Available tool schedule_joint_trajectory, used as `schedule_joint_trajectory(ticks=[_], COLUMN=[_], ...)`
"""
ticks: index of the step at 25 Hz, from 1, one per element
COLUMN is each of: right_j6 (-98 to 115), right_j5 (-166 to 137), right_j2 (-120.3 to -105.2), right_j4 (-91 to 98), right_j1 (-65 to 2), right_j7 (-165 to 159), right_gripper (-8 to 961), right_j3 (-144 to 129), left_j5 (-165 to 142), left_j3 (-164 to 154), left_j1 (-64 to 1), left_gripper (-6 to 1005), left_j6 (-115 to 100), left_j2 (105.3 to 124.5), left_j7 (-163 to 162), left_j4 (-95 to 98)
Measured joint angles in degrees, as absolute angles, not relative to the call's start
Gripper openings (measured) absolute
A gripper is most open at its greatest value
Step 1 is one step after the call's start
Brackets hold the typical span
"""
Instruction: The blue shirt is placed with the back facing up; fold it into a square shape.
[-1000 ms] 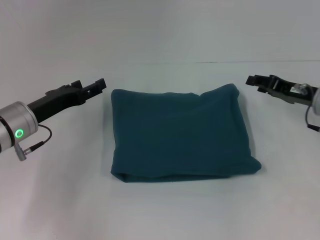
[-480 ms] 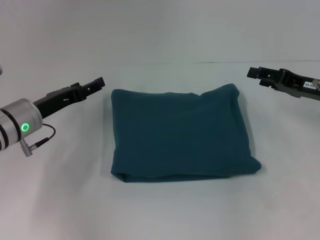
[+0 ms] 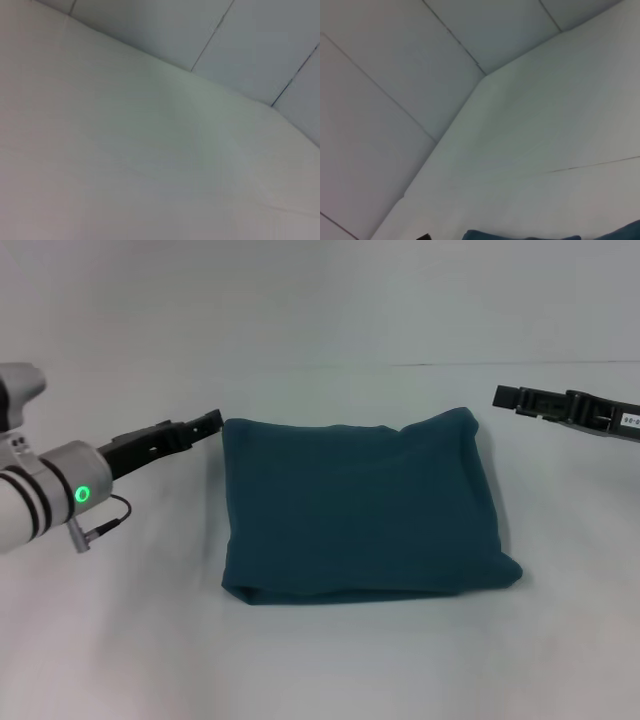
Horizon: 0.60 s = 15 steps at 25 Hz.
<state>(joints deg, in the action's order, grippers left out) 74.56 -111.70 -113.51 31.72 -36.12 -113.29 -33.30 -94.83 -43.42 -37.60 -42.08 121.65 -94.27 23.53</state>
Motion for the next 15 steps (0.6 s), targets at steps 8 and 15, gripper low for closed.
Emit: schedule_joint_trajectory(ticks=[8,15], right_j6=[74.3,74.0], right_j5=[-113.0,-113.1], right_j2=[-113.32,-113.49], right_j4=[31.8,31.8], right_j1=[-36.7,-36.8], right_j7=[-113.6,-114.5], right_gripper=[675,675], right_j3=[-33.4,-33.4], left_j5=[-94.8,-94.8], left_j3=[-48.9,-49.6], left_j1=[-39.8,-40.6], left_gripper=[888,887], left_j6=[-39.3,-38.9], left_j2=[122.05,122.27], left_j7=[-94.3,-93.8], left_j4=[23.5,23.6])
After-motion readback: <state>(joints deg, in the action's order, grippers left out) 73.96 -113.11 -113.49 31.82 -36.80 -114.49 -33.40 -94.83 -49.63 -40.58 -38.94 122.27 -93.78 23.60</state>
